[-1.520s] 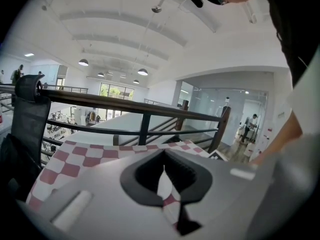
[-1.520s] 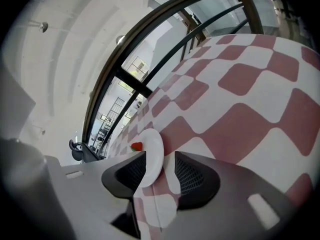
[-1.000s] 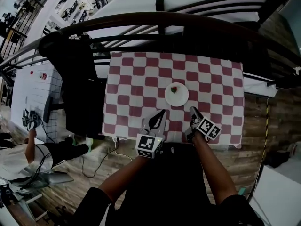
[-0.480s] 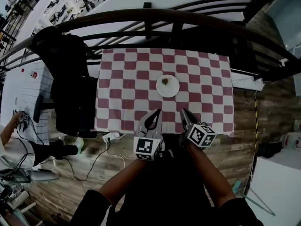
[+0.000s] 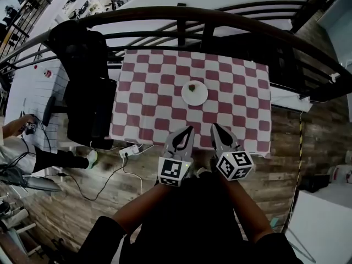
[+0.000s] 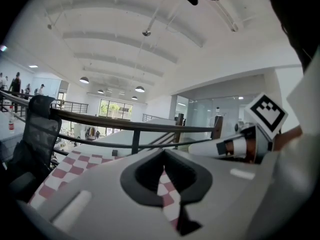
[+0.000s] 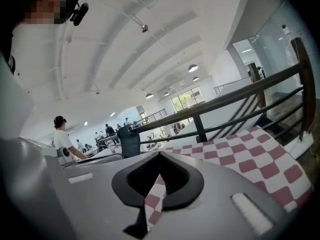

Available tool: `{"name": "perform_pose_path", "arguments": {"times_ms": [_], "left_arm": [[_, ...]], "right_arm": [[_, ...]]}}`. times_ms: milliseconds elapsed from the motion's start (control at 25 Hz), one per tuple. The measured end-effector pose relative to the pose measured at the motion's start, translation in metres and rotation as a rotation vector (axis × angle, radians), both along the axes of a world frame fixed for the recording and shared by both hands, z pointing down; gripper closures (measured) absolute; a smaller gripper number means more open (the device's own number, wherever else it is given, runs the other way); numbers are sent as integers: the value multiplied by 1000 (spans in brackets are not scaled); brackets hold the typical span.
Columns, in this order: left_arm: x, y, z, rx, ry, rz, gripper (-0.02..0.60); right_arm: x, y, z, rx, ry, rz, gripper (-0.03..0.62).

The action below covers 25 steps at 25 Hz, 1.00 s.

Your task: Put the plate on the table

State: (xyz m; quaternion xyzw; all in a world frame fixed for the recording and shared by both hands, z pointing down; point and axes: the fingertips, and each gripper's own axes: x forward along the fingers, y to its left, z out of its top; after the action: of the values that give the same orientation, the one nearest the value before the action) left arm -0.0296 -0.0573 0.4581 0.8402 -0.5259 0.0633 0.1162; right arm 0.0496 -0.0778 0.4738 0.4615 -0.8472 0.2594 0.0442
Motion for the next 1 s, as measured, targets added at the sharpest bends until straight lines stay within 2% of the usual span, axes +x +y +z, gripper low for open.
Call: {"name": "perform_pose_path", "arguments": {"times_ms": [160,320,400,560,680,1000], "left_arm": [[26,16,-7,6,-2,3,574],[49,35,-9,-10,19,-4,574],[58,41,-20,11,19,-14,574],[78,46,-51,98,13,-20,574],[87,50,-59,102,45,-44,574],[102,74,-72,147,35,-100,574]], "right_arm": [[15,13,-14,9,-25,-35,595],[33,31,-28,73,33,-31,595],[42,39,-38,111,54,-18,595],[60,50,-60,178,34,27,595],[70,62,-72,229,44,41,595],[76,91,-85,285,57,-2,595]]}}
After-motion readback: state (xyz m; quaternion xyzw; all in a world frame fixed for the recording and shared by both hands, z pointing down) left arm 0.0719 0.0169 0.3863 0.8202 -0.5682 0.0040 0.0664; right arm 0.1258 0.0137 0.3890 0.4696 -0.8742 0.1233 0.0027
